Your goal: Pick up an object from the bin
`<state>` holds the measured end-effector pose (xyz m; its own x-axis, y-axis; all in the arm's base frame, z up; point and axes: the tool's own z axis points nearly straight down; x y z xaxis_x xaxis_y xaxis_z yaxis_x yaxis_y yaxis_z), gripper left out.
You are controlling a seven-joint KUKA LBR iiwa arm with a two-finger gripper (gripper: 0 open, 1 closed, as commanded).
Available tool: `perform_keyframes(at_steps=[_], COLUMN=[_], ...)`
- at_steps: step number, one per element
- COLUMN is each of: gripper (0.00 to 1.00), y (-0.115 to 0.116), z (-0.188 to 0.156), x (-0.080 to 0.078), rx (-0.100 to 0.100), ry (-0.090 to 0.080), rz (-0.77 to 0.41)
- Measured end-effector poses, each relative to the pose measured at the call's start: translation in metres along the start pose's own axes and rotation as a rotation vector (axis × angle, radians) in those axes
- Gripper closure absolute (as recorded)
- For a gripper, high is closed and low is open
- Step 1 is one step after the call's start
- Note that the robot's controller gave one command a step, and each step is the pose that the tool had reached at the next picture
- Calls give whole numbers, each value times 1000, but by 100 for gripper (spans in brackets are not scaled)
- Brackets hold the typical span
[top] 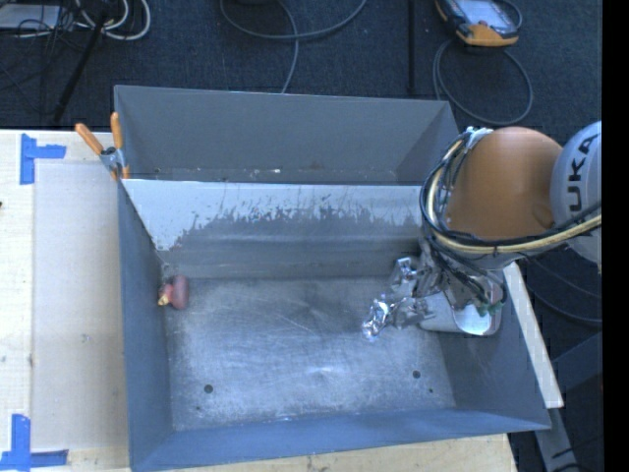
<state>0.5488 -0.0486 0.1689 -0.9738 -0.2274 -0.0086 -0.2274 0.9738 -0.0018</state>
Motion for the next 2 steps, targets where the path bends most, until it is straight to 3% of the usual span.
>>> perform_keyframes(at_steps=[1,2], gripper=[100,100], y=[17,70], z=[-76,-55], x=[1,-32], rx=[0,-5], ry=[0,7], rz=[-22,-20])
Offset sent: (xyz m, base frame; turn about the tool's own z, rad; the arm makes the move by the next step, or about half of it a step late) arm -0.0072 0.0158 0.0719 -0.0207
